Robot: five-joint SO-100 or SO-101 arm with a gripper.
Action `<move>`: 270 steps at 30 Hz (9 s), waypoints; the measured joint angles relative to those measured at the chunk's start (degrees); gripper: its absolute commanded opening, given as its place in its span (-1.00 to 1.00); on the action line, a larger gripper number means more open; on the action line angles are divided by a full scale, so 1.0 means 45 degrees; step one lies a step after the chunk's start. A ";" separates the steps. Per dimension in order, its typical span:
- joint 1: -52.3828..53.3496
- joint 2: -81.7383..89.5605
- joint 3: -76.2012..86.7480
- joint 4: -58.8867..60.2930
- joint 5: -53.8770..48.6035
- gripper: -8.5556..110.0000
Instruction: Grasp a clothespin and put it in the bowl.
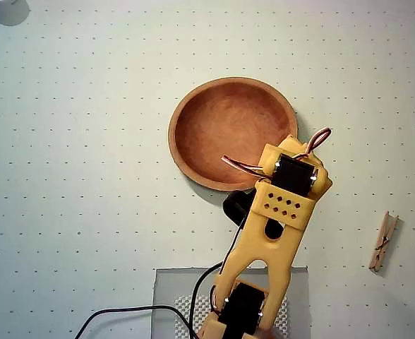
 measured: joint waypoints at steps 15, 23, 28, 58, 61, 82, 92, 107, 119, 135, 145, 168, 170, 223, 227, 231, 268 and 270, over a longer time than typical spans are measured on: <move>0.4531 -0.3262 -0.0234 0.0312 -0.3398 -0.91; 0.6543 -0.4375 -0.0332 0.0312 -0.5117 -0.91; 0.7246 -0.4727 -0.0430 0.0312 -0.6641 -0.91; 0.7148 -0.9082 -0.0957 0.0312 -1.1504 -0.90; 0.7168 -0.9727 -0.1113 0.0312 -1.0664 -0.90; 0.7891 -1.1758 -0.7480 0.0312 -1.1855 -0.90; 0.7891 -1.1895 -0.7734 0.0312 -1.3945 -0.90; 0.7891 -1.2891 -0.7734 0.0312 -1.4180 -0.57; 0.7891 -1.2891 -0.7734 0.0312 -1.2500 -0.53; 0.7891 -1.4004 -0.7910 0.0312 -1.1406 -0.53; 0.7891 -1.5801 -1.0000 0.0312 -1.1406 -0.53; 0.7891 -1.7246 -1.1445 0.0312 -1.1406 -0.51; 0.7891 -1.7246 -1.1445 0.0312 -1.1406 -0.51; 0.8398 -1.7617 -1.1797 0.0391 -1.2305 -0.53; 0.8398 -1.7656 -1.1875 0.0449 -1.2305 -0.63; 0.8398 -1.7656 -1.1875 0.0469 -1.2305 -0.82; 0.5918 -0.8867 -1.1836 0.0469 -1.2305 -0.91; 0.5508 -0.7988 -1.1582 0.0469 -1.2305 -0.91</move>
